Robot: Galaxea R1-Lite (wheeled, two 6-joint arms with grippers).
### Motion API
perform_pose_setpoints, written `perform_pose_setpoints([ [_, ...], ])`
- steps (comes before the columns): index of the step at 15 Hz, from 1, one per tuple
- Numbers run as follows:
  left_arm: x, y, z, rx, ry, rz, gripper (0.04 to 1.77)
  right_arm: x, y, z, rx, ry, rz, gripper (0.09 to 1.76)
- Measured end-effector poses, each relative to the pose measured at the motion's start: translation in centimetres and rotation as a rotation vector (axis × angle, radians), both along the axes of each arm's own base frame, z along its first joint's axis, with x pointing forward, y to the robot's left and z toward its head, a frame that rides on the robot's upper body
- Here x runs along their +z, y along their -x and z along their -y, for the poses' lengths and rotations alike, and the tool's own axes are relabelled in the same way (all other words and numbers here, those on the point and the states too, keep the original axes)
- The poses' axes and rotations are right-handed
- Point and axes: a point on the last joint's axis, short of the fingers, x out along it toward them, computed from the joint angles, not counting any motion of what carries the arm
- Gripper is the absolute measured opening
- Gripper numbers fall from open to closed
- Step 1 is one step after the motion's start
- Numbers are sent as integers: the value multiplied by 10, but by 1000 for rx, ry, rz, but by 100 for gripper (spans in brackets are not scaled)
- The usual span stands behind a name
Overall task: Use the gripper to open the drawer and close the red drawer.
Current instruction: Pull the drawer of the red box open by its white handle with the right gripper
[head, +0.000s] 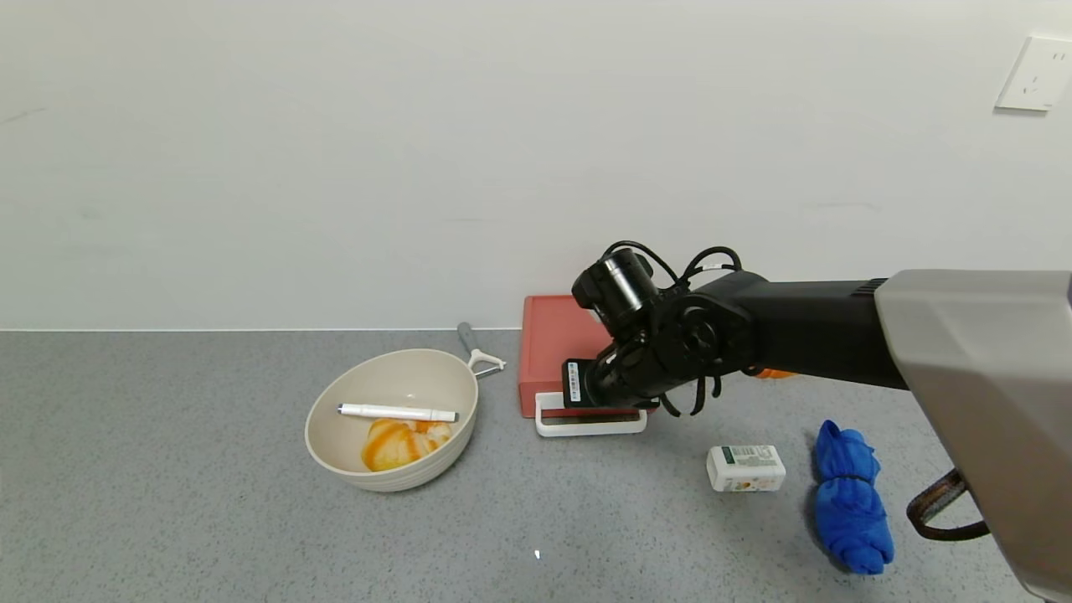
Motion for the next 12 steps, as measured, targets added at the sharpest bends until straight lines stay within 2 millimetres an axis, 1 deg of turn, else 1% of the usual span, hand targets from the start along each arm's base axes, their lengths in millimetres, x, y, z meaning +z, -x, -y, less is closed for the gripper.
perform_pose_setpoints([
  [2, 0, 0, 0, 0, 0, 0, 172, -8, -3, -2, 7, 8, 1, 11],
  [8, 0, 0, 0, 0, 0, 0, 172, -22, -13, -6, 35, 15, 43, 11],
  [12, 0, 0, 0, 0, 0, 0, 172, -32, -18, -7, 36, 24, 41, 11],
])
